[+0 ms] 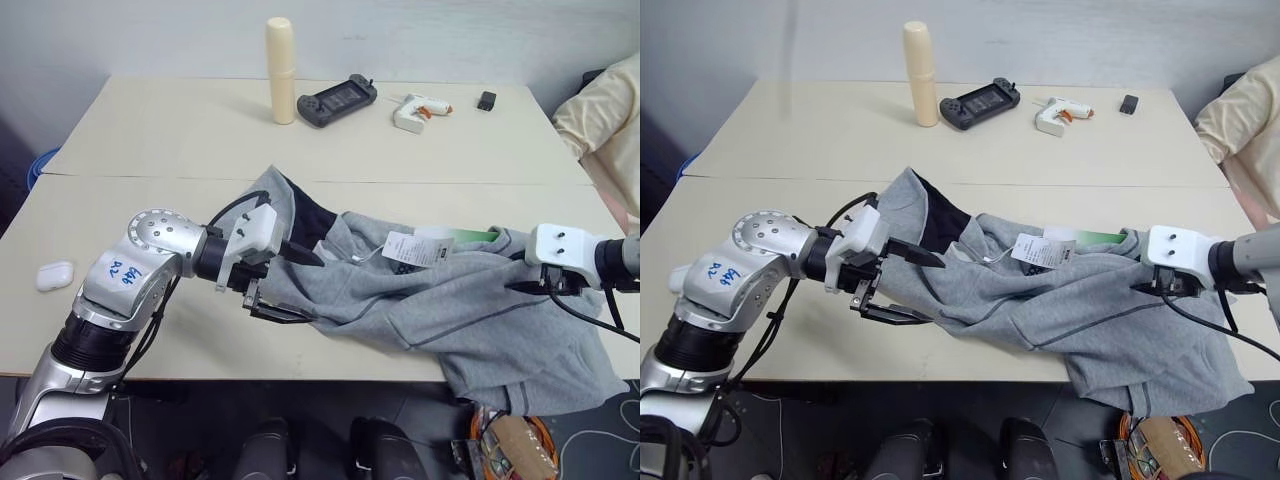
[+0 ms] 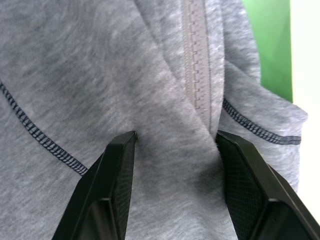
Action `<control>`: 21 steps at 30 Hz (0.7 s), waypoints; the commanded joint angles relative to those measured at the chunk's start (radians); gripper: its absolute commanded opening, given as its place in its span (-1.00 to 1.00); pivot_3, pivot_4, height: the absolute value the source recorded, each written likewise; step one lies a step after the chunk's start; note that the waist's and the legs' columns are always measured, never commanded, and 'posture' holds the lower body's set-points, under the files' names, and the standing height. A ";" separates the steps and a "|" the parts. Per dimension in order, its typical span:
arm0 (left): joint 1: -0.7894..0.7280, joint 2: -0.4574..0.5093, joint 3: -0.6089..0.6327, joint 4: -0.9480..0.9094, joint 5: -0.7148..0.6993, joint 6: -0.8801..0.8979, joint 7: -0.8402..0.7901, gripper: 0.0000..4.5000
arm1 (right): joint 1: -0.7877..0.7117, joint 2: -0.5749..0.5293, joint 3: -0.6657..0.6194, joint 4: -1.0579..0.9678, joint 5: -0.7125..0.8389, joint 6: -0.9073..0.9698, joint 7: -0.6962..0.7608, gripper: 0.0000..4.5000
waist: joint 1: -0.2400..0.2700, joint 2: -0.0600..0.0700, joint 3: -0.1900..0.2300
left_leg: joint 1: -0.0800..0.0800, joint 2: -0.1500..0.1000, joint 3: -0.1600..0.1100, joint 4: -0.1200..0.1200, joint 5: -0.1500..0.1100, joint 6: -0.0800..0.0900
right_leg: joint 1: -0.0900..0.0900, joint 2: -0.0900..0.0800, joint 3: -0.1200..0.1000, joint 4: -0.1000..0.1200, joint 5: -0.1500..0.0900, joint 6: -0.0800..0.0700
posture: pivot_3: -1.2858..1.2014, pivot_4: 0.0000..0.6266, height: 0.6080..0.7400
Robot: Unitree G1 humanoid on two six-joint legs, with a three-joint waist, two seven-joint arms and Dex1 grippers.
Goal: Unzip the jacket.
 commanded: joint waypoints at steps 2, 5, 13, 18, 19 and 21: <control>-0.049 -0.015 0.015 0.005 0.003 -0.023 -0.011 1.00 | 0.013 -0.062 -0.085 -0.015 0.010 0.058 -0.020 0.26 | 0.001 0.000 0.000 | 0.000 0.000 0.000 0.000 0.000 0.000 | 0.000 0.000 0.000 0.001 0.000 0.000 | 0.03 -0.52 1.00; -0.054 -0.026 0.005 0.013 0.011 -0.035 -0.016 1.00 | 0.030 -0.081 -0.106 -0.016 -0.008 0.047 -0.049 0.58 | 0.002 0.001 0.000 | 0.000 0.000 0.000 0.000 0.000 0.000 | 0.000 0.000 0.000 0.001 0.000 0.000 | 0.03 -0.52 1.00; -0.072 -0.055 0.002 0.036 0.029 -0.054 -0.024 1.00 | 0.050 -0.091 -0.123 0.028 -0.014 0.040 -0.063 0.67 | 0.000 0.001 0.000 | 0.000 0.000 0.000 0.000 0.000 0.000 | 0.000 0.000 0.000 0.001 0.000 0.000 | 0.03 -0.52 1.00; -0.079 -0.064 0.004 0.051 0.040 -0.066 -0.022 1.00 | 0.033 -0.069 -0.107 0.032 -0.011 0.042 -0.066 0.00 | 0.000 0.001 0.000 | 0.000 0.000 0.000 0.000 0.000 0.000 | 0.000 0.000 0.000 0.001 0.000 0.000 | 0.03 -0.52 1.00; -0.080 -0.066 0.005 0.053 0.041 -0.067 -0.021 1.00 | 0.032 -0.068 -0.107 0.030 -0.009 0.043 -0.065 -0.15 | 0.000 0.001 0.000 | 0.000 0.000 0.000 0.000 0.000 0.000 | 0.000 0.000 0.000 0.001 0.000 0.000 | 0.03 -0.52 1.00; -0.083 -0.070 0.006 0.057 0.043 -0.069 -0.021 1.00 | 0.034 -0.065 -0.108 0.026 -0.003 0.046 -0.058 -0.50 | 0.000 0.001 0.000 | 0.000 0.000 0.000 0.000 0.000 0.000 | 0.000 0.000 0.000 0.001 0.000 0.000 | 0.03 -0.52 1.00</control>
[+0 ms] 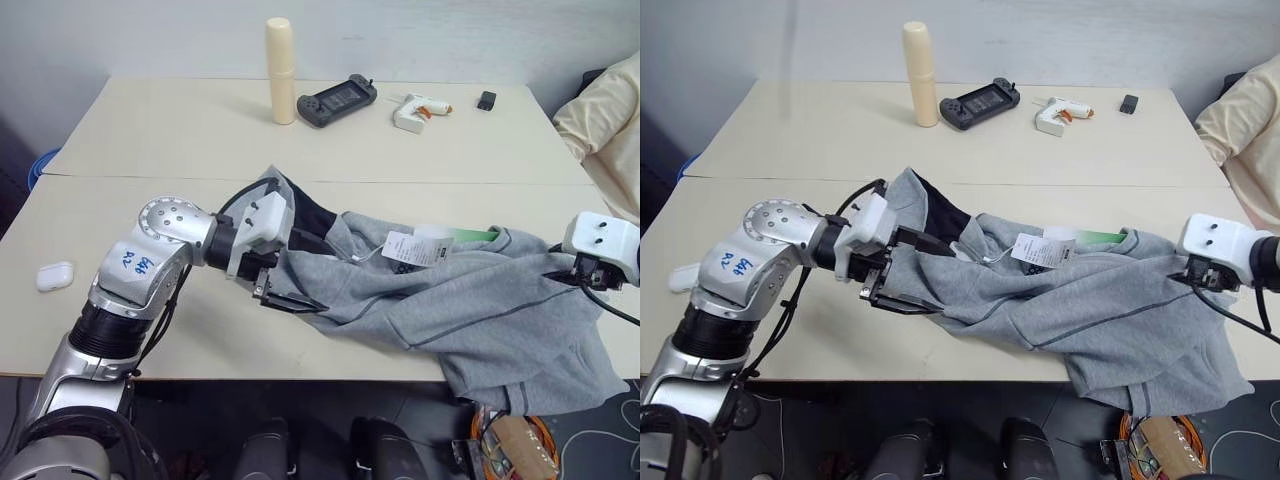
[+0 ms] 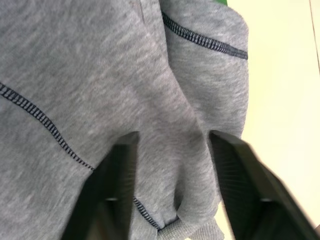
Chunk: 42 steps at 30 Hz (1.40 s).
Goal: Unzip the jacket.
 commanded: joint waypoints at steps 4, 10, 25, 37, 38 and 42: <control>-0.026 -0.006 0.016 -0.005 0.008 -0.020 0.002 1.00 | -0.022 0.014 -0.003 0.000 -0.010 -0.019 -0.018 -0.98 | 0.001 0.000 0.000 | 0.000 0.000 0.000 0.000 0.000 0.000 | 0.000 0.000 0.000 0.000 0.000 0.000 | 0.03 -0.52 1.00; -0.024 -0.009 0.016 -0.009 0.009 -0.018 0.002 1.00 | -0.057 0.014 0.006 0.018 -0.035 -0.008 -0.028 -0.61 | 0.000 0.001 0.000 | 0.000 0.000 0.000 0.000 0.000 0.000 | 0.000 0.000 0.000 0.000 0.000 0.000 | 0.03 -0.52 1.00; -0.032 -0.007 0.018 -0.007 0.013 -0.021 0.002 1.00 | -0.136 0.063 0.079 0.139 -0.080 -0.071 -0.003 -0.50 | -0.003 0.001 0.000 | 0.000 0.000 0.000 0.000 0.000 0.000 | 0.000 0.000 0.000 0.000 0.000 0.000 | 0.03 -0.52 1.00; -0.034 -0.017 0.014 0.000 0.014 -0.028 -0.001 1.00 | -0.020 -0.053 -0.071 -0.041 0.059 0.018 0.105 -0.99 | 0.004 0.005 0.003 | 0.000 -0.001 0.000 0.000 0.000 0.000 | 0.000 0.000 0.000 0.001 0.000 0.000 | 0.03 -0.52 1.00; -0.037 -0.019 0.012 0.005 0.014 -0.030 -0.006 1.00 | 0.022 -0.071 -0.124 -0.105 0.104 0.072 0.138 -0.99 | 0.004 0.006 0.003 | 0.000 -0.001 0.000 0.000 0.000 0.000 | 0.000 0.000 0.000 0.000 0.000 0.000 | 0.03 -0.52 1.00; -0.057 -0.038 0.001 0.042 0.022 -0.051 -0.023 1.00 | 0.283 -0.082 -0.467 -0.470 0.327 0.414 0.337 -0.99 | 0.005 0.006 0.003 | -0.001 0.000 -0.001 0.000 0.000 0.000 | 0.000 0.001 -0.001 0.000 0.000 0.000 | 0.03 -0.52 1.00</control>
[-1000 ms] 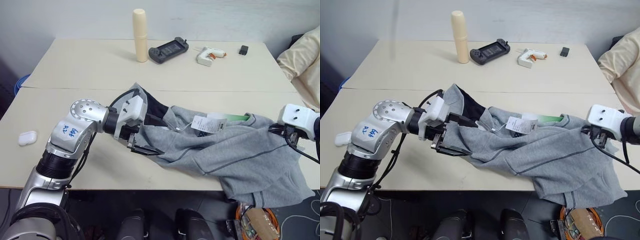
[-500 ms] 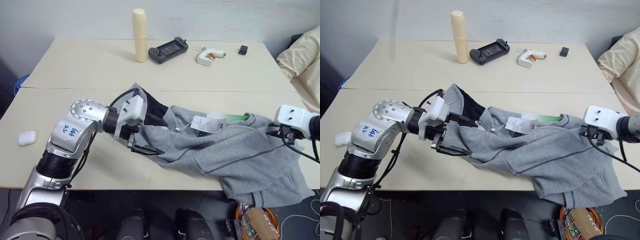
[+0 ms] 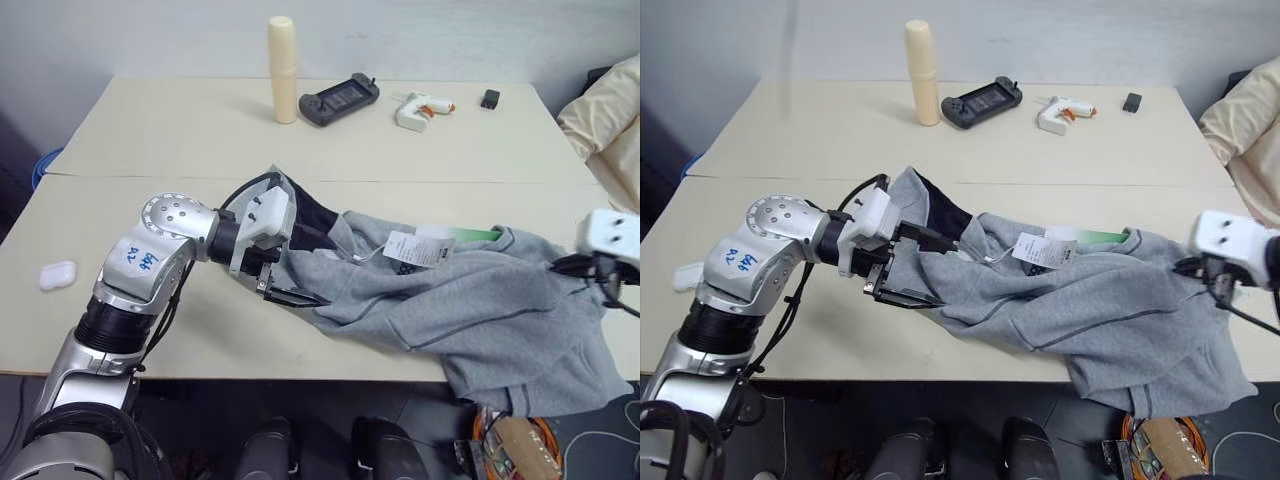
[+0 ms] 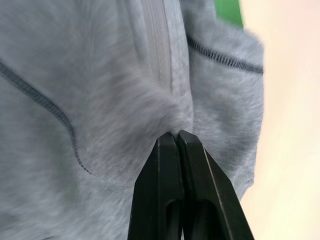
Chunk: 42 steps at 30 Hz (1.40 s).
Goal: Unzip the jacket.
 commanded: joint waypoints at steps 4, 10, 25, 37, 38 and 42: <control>-0.040 -0.037 -0.006 0.052 0.012 -0.055 -0.029 1.00 | 0.454 0.047 -0.584 -0.629 0.384 0.502 0.222 -0.99 | 0.004 0.000 0.000 | 0.000 0.000 -0.003 0.000 0.000 0.000 | 0.002 0.000 -0.001 0.000 0.000 0.000 | 0.03 -0.52 1.00; -0.059 -0.066 -0.022 0.090 0.022 -0.079 -0.050 1.00 | 0.929 0.291 -0.827 -1.084 0.648 0.642 0.221 -0.99 | 0.018 -0.001 -0.001 | 0.003 0.000 -0.011 0.000 -0.001 0.000 | 0.012 -0.001 -0.004 -0.008 0.000 0.000 | 0.03 -0.52 1.00; -0.069 -0.097 -0.037 0.135 0.049 -0.115 -0.093 1.00 | 1.618 0.518 -0.426 -1.132 0.314 0.064 -0.164 -0.91 | 0.016 -0.005 -0.003 | 0.013 0.003 -0.005 -0.003 -0.008 -0.002 | 0.016 -0.003 0.002 -0.012 -0.001 -0.001 | 0.03 -0.52 1.00; -0.036 -0.096 -0.087 0.156 0.118 -0.203 -0.133 1.00 | 1.428 0.435 -0.892 -0.955 0.374 0.134 -0.054 -0.02 | 0.017 -0.005 -0.003 | 0.013 0.004 -0.005 -0.003 -0.008 -0.002 | 0.016 -0.001 0.001 -0.012 -0.002 -0.004 | 0.03 -0.52 1.00; -0.033 -0.099 -0.089 0.157 0.120 -0.207 -0.133 1.00 | 1.407 0.416 -0.923 -0.906 0.344 0.117 -0.032 -0.02 | 0.017 -0.005 -0.003 | 0.013 0.004 -0.005 -0.003 -0.008 -0.002 | 0.016 -0.001 0.001 -0.012 -0.002 -0.004 | 0.03 -0.52 1.00; -0.022 -0.108 -0.109 0.163 0.140 -0.239 -0.141 1.00 | 1.354 0.372 -0.915 -0.747 0.154 -0.034 -0.011 -0.02 | 0.024 -0.005 -0.003 | 0.013 0.004 -0.005 -0.003 -0.009 -0.001 | 0.016 -0.001 0.001 -0.012 -0.002 -0.004 | 0.03 -0.52 1.00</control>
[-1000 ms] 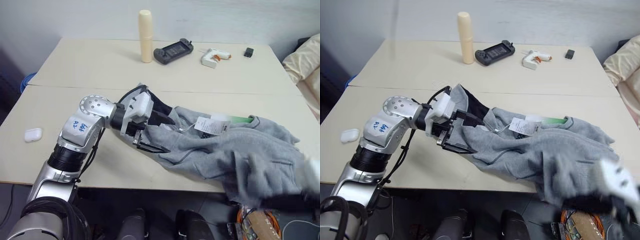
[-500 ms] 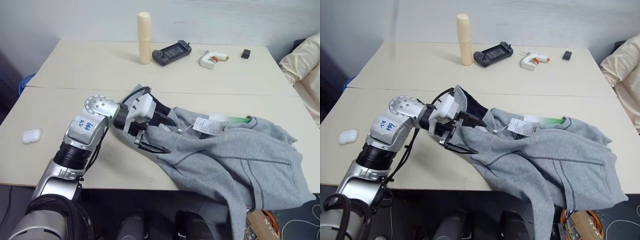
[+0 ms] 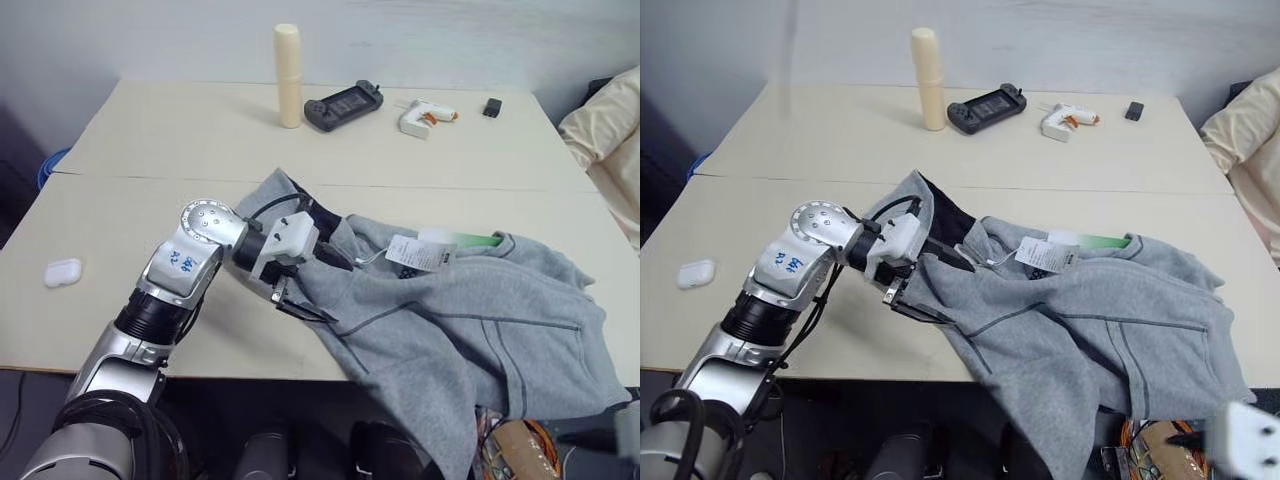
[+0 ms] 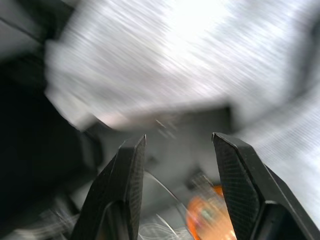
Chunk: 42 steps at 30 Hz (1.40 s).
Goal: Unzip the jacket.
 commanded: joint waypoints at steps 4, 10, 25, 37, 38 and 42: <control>0.029 -0.011 -0.045 0.001 0.058 -0.096 -0.017 1.00 | -0.134 -0.018 0.095 0.201 -0.286 -0.297 -0.066 -0.02 | -0.001 0.000 0.000 | 0.000 0.000 0.001 0.000 0.000 0.000 | 0.000 0.000 0.000 0.000 0.000 0.000 | 0.03 -0.52 1.00; 0.051 -0.042 -0.078 0.012 0.087 -0.124 -0.011 1.00 | -0.249 -0.003 0.204 0.350 -0.463 -0.481 -0.187 0.33 | -0.002 0.000 0.000 | 0.000 -0.001 0.001 0.001 0.001 0.000 | 0.000 0.000 0.000 0.001 0.000 0.000 | 0.03 -0.52 1.00; 0.023 -0.140 -0.197 0.209 0.293 -0.359 0.028 1.00 | -0.496 -0.047 0.538 0.647 -0.656 -0.718 -0.386 0.48 | -0.024 0.001 0.000 | 0.001 -0.001 0.001 0.001 0.002 -0.001 | 0.001 0.000 0.000 0.002 0.000 0.000 | 0.03 -0.52 1.00; -0.005 -0.104 -0.176 0.298 0.315 -0.428 -0.015 -0.37 | -0.551 -0.085 0.573 0.685 -0.612 -0.723 -0.398 -0.95 | -0.026 0.003 0.000 | 0.002 0.000 0.002 0.001 0.003 -0.001 | 0.001 0.000 0.000 0.002 0.000 0.000 | 0.03 -0.52 1.00; 0.001 -0.095 -0.174 0.292 0.310 -0.428 -0.022 -0.52 | -0.546 -0.087 0.566 0.679 -0.603 -0.722 -0.392 -1.00 | -0.027 0.003 -0.001 | 0.002 0.000 0.002 0.001 0.003 -0.001 | 0.001 0.000 0.000 0.002 0.000 0.000 | 0.03 -0.52 1.00; 0.038 -0.033 -0.166 0.250 0.290 -0.426 -0.069 -0.99 | -0.533 -0.108 0.542 0.641 -0.557 -0.708 -0.348 -1.00 | -0.033 0.003 -0.001 | 0.002 0.001 0.002 0.001 0.003 -0.001 | 0.000 0.000 0.000 0.002 0.000 0.000 | 0.03 -0.52 1.00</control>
